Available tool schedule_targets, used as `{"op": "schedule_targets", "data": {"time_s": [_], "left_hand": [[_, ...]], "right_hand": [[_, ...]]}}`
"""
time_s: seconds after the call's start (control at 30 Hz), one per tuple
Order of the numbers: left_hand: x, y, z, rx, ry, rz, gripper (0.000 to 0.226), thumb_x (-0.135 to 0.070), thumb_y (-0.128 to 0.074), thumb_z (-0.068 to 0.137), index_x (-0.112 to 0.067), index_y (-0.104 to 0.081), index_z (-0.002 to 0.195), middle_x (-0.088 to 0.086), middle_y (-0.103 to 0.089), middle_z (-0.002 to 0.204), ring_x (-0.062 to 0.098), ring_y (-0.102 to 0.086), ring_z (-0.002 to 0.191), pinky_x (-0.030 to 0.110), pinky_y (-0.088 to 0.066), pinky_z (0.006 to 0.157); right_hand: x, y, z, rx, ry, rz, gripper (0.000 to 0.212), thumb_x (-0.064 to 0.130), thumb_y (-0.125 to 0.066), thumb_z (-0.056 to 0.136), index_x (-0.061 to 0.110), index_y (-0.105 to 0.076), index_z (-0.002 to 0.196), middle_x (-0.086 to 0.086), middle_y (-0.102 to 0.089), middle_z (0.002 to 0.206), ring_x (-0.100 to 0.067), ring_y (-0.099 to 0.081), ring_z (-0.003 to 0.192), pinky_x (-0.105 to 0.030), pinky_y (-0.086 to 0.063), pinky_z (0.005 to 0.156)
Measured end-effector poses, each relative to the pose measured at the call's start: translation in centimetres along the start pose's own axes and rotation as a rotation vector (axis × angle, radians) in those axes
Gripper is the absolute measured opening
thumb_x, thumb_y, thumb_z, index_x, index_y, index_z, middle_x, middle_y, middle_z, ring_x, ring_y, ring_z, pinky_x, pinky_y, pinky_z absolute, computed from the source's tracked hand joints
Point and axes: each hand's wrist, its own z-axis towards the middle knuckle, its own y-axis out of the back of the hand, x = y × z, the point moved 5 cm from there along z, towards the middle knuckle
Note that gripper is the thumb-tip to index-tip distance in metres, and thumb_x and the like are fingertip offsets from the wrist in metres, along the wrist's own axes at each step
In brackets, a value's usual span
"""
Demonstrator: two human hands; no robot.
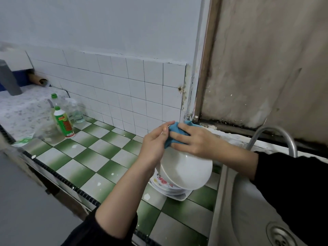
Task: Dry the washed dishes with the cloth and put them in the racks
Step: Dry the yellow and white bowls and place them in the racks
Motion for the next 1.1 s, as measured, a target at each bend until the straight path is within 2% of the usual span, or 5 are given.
{"op": "schedule_targets", "data": {"time_s": [0.2,0.33,0.6,0.77,1.1], "left_hand": [[0.3,2.5,0.7,-0.231,-0.022,-0.018,0.025,-0.03,-0.05,0.101,-0.034,-0.074,0.099,-0.001,-0.071,0.113,0.024,-0.061,0.115,0.039,-0.049,0.099],[2.1,1.5,-0.7,-0.29,0.031,-0.125,0.027,-0.018,-0.044,0.103,-0.02,-0.068,0.114,-0.007,-0.069,0.099,-0.002,-0.067,0.078,0.012,-0.052,0.066],[3.0,3.6,-0.6,-0.256,0.199,-0.034,0.027,-0.034,-0.039,0.104,-0.034,-0.061,0.12,-0.012,-0.067,0.109,0.013,-0.062,0.093,0.025,-0.052,0.065],[2.5,4.2,-0.4,0.007,-0.078,0.927,0.065,-0.069,-0.031,0.086,-0.046,-0.025,0.147,-0.005,-0.042,0.148,0.015,-0.027,0.139,0.042,-0.024,0.115],[-0.8,4.2,-1.3,0.084,-0.167,0.295,0.037,-0.039,-0.083,0.062,-0.048,-0.074,0.097,-0.005,-0.076,0.095,0.01,-0.069,0.081,0.028,-0.057,0.073]], "right_hand": [[3.4,-2.7,-0.6,0.746,-0.662,0.636,0.031,0.014,-0.058,0.087,0.021,-0.067,0.116,-0.005,-0.061,0.114,-0.026,-0.057,0.104,-0.038,-0.05,0.085],[5.6,-1.2,1.0,0.268,-1.115,1.252,0.027,0.011,-0.063,0.09,0.025,-0.064,0.112,0.003,-0.069,0.103,-0.012,-0.065,0.097,-0.028,-0.051,0.091],[5.2,-0.3,-0.6,0.922,-0.47,0.623,0.043,0.02,-0.062,0.086,0.032,-0.056,0.127,0.006,-0.058,0.122,-0.02,-0.054,0.109,-0.03,-0.044,0.083],[1.6,0.4,-1.3,0.804,-0.559,0.954,0.049,0.005,-0.077,0.07,0.026,-0.068,0.114,0.012,-0.064,0.114,-0.007,-0.055,0.101,-0.028,-0.044,0.09],[-3.7,2.1,-3.1,-0.17,-1.107,1.199,0.052,0.026,-0.093,0.055,0.047,-0.062,0.093,0.017,-0.061,0.108,-0.009,-0.063,0.103,-0.022,-0.051,0.085]]}}
